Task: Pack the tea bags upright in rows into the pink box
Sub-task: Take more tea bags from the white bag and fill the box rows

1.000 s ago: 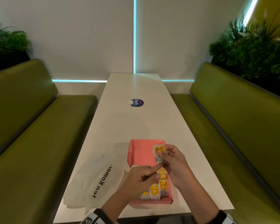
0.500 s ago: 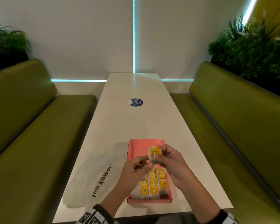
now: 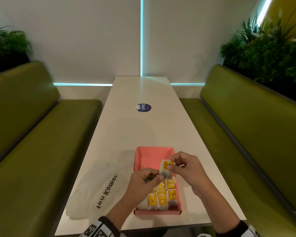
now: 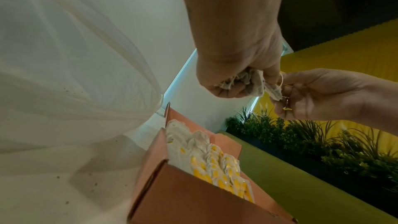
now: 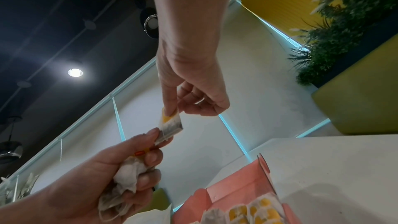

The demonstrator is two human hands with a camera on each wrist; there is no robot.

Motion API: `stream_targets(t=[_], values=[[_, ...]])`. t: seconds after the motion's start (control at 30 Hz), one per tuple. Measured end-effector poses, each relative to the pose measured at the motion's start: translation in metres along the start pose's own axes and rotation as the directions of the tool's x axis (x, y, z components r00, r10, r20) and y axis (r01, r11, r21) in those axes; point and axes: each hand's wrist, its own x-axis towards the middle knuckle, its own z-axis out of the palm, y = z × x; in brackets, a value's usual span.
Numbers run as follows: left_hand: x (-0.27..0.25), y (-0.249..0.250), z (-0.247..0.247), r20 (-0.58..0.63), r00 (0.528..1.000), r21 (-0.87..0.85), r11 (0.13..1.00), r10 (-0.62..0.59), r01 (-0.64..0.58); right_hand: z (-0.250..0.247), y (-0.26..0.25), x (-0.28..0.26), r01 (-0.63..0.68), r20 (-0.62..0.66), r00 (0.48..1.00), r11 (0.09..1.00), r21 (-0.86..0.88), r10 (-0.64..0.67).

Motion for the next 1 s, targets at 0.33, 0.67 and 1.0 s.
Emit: stream_targets(t=[0.33, 0.67, 1.0], values=[[0.004, -0.006, 0.003, 0.023, 0.999, 0.054, 0.998, -0.045, 0.044, -0.006, 0.005, -0.003, 0.002, -0.005, 1.0, 0.993, 0.118, -0.002], [0.006, -0.003, 0.011, 0.078, 0.991, 0.201, 0.975, -0.112, 0.095, -0.022, 0.019, -0.003, -0.136, 0.135, 0.978, 0.975, -0.177, 0.161], [0.008, -0.035, 0.017, 0.163, 0.963, 0.845, 0.533, -0.216, -0.023, -0.021, 0.057, -0.008, -0.117, 0.086, 0.969, 0.736, -0.667, 0.231]])
